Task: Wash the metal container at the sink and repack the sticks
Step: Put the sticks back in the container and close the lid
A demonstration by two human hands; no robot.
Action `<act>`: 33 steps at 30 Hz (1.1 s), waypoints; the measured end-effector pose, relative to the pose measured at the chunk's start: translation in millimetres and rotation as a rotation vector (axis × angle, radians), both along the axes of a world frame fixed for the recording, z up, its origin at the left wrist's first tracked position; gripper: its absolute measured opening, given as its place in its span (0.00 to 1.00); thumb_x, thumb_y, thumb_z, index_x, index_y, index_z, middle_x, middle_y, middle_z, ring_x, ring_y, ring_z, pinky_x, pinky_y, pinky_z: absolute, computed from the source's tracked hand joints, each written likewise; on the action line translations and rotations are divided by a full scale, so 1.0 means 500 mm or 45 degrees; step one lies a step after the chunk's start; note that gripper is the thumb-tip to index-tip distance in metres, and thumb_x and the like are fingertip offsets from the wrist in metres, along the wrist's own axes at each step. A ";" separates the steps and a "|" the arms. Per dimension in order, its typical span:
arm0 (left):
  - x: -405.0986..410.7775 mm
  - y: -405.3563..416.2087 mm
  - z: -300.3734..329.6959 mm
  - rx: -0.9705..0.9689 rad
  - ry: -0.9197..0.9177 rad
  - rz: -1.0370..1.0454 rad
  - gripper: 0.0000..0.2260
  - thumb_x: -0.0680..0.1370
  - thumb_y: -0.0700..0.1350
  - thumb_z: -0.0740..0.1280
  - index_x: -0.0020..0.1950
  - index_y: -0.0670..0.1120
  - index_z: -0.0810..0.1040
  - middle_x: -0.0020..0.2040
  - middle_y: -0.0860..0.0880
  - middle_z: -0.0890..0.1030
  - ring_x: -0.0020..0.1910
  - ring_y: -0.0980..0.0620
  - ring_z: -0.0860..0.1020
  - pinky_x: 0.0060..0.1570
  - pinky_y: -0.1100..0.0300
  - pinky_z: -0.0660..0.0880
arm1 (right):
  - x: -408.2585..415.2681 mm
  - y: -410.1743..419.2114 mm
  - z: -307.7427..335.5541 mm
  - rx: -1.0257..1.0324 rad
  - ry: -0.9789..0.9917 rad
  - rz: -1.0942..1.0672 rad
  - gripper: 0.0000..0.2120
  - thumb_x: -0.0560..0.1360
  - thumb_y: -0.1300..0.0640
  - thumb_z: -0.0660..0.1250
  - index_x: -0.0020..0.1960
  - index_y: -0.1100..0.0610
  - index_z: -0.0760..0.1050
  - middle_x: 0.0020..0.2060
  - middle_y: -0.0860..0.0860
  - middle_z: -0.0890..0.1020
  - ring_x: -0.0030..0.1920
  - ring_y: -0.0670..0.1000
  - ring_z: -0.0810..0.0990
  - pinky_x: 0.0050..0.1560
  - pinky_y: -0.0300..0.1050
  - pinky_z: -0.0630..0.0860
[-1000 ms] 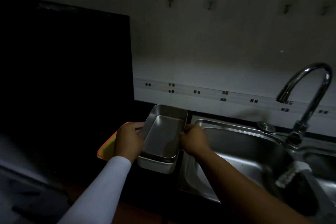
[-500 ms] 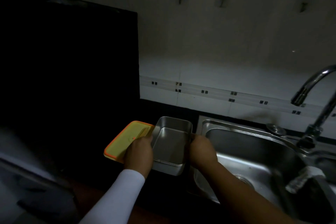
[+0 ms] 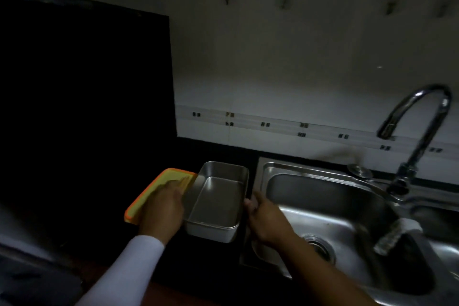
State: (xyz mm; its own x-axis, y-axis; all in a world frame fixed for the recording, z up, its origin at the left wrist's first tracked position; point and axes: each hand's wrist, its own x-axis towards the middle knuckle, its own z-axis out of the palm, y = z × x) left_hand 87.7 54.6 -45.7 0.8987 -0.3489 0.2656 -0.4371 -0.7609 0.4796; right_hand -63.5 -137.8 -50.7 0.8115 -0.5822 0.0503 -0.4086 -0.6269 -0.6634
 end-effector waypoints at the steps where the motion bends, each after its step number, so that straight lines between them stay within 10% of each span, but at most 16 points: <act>1: 0.015 0.012 0.000 0.065 0.008 0.098 0.17 0.80 0.46 0.67 0.67 0.45 0.81 0.63 0.36 0.82 0.62 0.35 0.81 0.60 0.45 0.79 | -0.020 0.002 -0.008 -0.019 -0.043 -0.054 0.21 0.84 0.44 0.56 0.73 0.51 0.70 0.63 0.56 0.83 0.64 0.60 0.81 0.60 0.49 0.76; 8: 0.037 0.029 0.009 0.517 0.365 0.197 0.29 0.69 0.64 0.70 0.64 0.49 0.83 0.63 0.44 0.84 0.60 0.42 0.84 0.56 0.55 0.81 | -0.108 0.006 -0.057 0.021 -0.282 -0.180 0.12 0.83 0.46 0.58 0.51 0.46 0.80 0.34 0.43 0.82 0.40 0.51 0.85 0.44 0.50 0.81; 33: 0.070 -0.020 -0.021 0.862 0.348 0.119 0.27 0.75 0.49 0.73 0.72 0.41 0.71 0.68 0.44 0.79 0.68 0.44 0.80 0.63 0.53 0.77 | -0.090 0.022 0.010 0.149 -0.446 -0.069 0.09 0.83 0.50 0.61 0.50 0.41 0.79 0.30 0.37 0.81 0.31 0.43 0.78 0.40 0.52 0.80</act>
